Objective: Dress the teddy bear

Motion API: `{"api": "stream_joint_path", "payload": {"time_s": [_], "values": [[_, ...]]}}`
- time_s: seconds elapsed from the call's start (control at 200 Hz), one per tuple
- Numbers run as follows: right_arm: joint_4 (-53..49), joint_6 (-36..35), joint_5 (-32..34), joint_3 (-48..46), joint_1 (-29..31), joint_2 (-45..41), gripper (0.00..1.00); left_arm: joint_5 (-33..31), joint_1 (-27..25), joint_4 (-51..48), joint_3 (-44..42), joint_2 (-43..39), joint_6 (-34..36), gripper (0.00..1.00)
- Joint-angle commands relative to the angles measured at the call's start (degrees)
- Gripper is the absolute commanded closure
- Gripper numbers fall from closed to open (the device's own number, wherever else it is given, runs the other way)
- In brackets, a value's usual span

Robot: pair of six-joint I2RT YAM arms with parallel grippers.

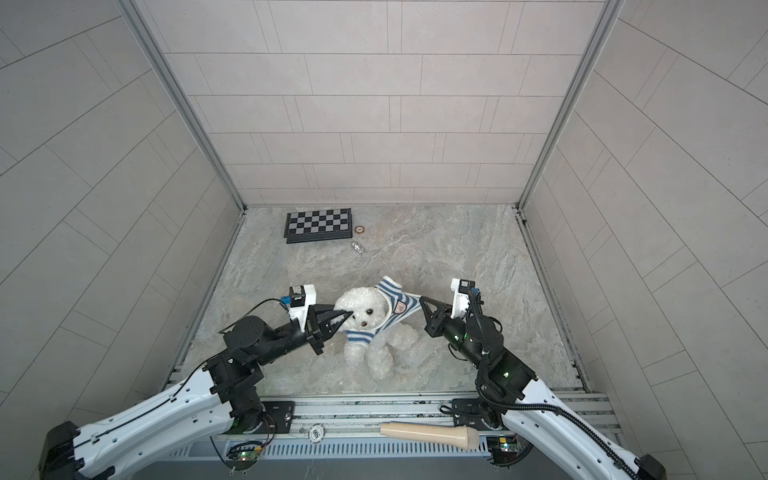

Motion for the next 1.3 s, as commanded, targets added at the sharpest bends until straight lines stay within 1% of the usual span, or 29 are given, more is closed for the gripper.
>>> {"api": "stream_joint_path", "payload": {"time_s": [0.0,0.125,0.2,0.25,0.38,0.436,0.546,0.616,0.656,0.691,0.726,0.781,0.796,0.816,0.821,0.896,0.936,0.996,1.031,1.061,1.181,1.252,1.297], "values": [[-7.90,2.41,10.16,-1.15,-2.40,-0.91,1.00,-0.03,0.26,8.62,1.57,-3.95,1.79,1.00],[-9.19,2.54,10.69,-1.03,-2.38,-1.75,1.00,-0.16,0.25,8.67,1.34,-4.06,1.89,1.00],[-9.58,4.34,11.40,-2.16,-2.62,-2.43,1.00,-0.27,0.29,9.51,0.97,-4.17,1.51,1.00],[-9.33,6.04,11.56,-3.37,-3.06,-3.24,1.00,-0.70,0.50,11.78,0.12,-4.30,0.34,1.00],[-10.10,7.77,11.13,-5.18,-5.59,-6.92,1.00,1.73,0.84,13.26,0.54,-3.34,-0.83,1.00],[-11.53,7.08,10.96,-4.60,-6.25,-7.76,1.00,2.50,0.90,12.45,0.57,-3.73,-0.47,1.00],[-11.71,4.01,9.00,-2.90,-6.63,-6.69,1.00,4.28,0.88,6.42,1.78,-4.43,1.91,1.00],[-9.68,0.63,5.46,-1.15,-6.63,-4.14,1.00,4.97,0.75,1.53,3.47,-3.87,4.44,1.00],[-5.13,-1.61,1.43,-0.89,-6.55,-1.59,1.00,4.91,0.28,-1.13,4.52,-3.39,6.10,1.00],[-1.93,-3.36,-3.14,0.20,-6.70,1.28,0.97,4.06,-0.49,-3.42,5.31,-3.02,7.87,1.00],[-1.77,-5.77,-6.10,2.43,-6.65,3.85,0.94,2.76,-1.25,-5.35,5.98,-2.57,10.06,1.00],[-1.23,-8.82,-12.54,5.63,-6.59,7.26,0.91,0.57,-2.42,-9.30,7.66,-1.59,13.77,1.00],[-1.96,-9.50,-13.23,6.53,-6.52,7.69,0.89,0.01,-2.65,-10.52,8.09,-1.31,14.80,1.00],[-2.79,-10.22,-13.83,7.51,-6.34,8.04,0.84,-0.71,-3.06,-11.77,8.65,-0.89,15.94,1.00],[-2.88,-10.64,-14.27,7.88,-6.29,8.15,0.81,-0.83,-3.14,-12.08,8.85,-0.76,16.25,1.00],[-0.47,-15.53,-19.18,9.32,-6.24,7.61,0.70,-1.59,-3.96,-14.70,10.18,0.69,18.90,1.00],[-1.89,-16.98,-19.84,10.69,-6.19,6.73,0.60,-1.65,-4.29,-15.62,10.73,1.24,19.85,1.00],[-6.30,-21.44,-20.33,14.03,-6.23,6.28,0.52,-2.36,-4.95,-17.28,11.70,2.06,21.55,1.00],[-9.29,-24.08,-21.19,16.25,-6.22,6.63,0.50,-2.43,-5.23,-18.18,12.23,2.34,22.38,1.00],[-10.99,-26.46,-23.22,18.10,-6.22,7.37,0.48,-2.32,-5.38,-18.72,12.46,2.51,22.77,1.00],[-12.25,-29.90,-30.99,22.51,-6.19,10.67,0.47,-1.58,-5.55,-19.51,12.95,2.57,23.35,1.00],[-12.49,-30.97,-33.38,23.30,-6.22,12.23,0.48,-1.37,-5.66,-19.60,13.17,2.31,23.08,1.00],[-13.06,-31.59,-33.24,23.50,-6.26,12.89,0.48,-1.30,-5.77,-19.69,13.19,2.17,22.98,1.00]]}}
